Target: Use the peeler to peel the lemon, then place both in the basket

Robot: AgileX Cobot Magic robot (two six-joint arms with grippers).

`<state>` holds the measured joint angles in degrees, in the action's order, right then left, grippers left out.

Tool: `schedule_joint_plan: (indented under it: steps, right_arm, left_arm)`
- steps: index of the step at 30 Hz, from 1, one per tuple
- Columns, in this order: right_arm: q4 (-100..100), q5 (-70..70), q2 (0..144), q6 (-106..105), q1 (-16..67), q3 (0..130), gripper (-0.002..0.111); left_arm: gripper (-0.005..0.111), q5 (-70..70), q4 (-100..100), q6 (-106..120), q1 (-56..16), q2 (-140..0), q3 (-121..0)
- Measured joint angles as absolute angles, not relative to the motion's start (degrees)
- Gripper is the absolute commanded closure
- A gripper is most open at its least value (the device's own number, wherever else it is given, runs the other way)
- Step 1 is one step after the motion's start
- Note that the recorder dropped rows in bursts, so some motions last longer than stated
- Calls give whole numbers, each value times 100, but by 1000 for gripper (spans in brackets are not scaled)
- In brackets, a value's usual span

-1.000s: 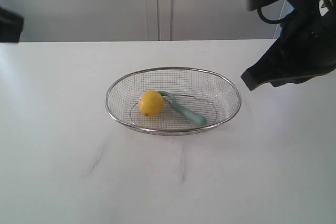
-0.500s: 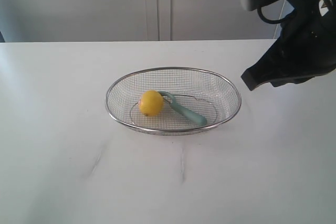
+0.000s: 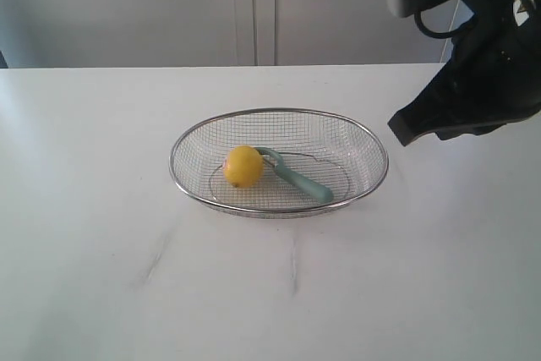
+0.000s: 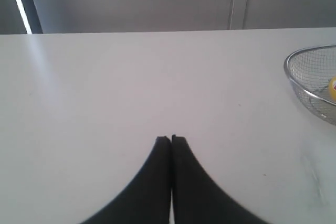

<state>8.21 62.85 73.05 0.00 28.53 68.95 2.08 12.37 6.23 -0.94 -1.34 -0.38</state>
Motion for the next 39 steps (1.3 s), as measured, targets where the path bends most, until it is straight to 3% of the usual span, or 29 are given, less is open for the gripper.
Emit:
schedule_joint_plan:
  steps: [9, 15, 23, 39]
  right_arm:
    - [821, 6285, 7305, 0, 2853, 6895, 108]
    - [821, 6285, 7305, 0, 2853, 6895, 108]
    - [821, 6285, 7305, 0, 2853, 6895, 108]
    - [821, 6285, 7305, 0, 2853, 6895, 108]
  left_arm:
    - [107, 1256, 1054, 645, 21, -31, -25]
    - [107, 1317, 1017, 634, 21, -31, -25]
    - [107, 1275, 780, 801, -504, -31, -25]
    - [107, 1230, 237, -100, -546, -31, -25]
